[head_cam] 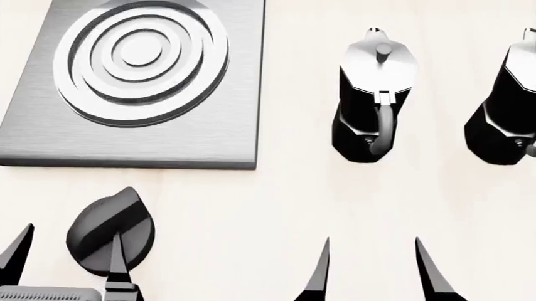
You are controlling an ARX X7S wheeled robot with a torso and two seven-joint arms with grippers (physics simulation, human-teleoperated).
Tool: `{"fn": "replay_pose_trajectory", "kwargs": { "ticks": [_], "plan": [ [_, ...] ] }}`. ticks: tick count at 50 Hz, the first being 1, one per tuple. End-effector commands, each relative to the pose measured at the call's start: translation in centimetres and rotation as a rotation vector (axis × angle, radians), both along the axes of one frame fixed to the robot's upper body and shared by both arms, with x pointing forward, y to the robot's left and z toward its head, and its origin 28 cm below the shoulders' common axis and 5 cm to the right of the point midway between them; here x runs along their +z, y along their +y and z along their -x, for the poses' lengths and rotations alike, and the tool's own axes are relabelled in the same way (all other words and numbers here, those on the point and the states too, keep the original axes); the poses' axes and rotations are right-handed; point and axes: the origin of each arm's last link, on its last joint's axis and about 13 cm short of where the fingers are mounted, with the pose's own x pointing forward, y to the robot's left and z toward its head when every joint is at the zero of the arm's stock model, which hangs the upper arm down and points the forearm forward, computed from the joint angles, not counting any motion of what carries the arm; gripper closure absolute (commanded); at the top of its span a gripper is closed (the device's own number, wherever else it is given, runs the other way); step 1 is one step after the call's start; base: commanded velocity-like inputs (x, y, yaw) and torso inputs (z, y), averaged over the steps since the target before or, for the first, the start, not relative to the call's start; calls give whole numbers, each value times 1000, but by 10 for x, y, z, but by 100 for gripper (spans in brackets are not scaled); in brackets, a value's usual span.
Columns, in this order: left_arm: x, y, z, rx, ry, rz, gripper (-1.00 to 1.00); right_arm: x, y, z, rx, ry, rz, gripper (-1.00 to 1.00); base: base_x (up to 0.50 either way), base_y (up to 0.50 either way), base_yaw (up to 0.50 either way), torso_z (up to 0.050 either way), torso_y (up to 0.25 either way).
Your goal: Turn off the stove.
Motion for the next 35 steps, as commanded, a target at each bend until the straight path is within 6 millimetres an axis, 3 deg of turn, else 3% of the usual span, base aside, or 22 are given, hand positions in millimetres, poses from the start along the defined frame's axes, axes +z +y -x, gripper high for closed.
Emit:
{"fn": "replay_pose_trajectory", "kwargs": {
  "ticks": [1,35],
  "plan": [
    [-14,26,2,166,74,3,-100,0,-1,0,-2,-3,-2,-100,0,0,0,0,0],
    [-15,37,9,191,94,0,-100,-2,1,0,2,6,-3,-100,0,0,0,-1,-2]
  ]
}}
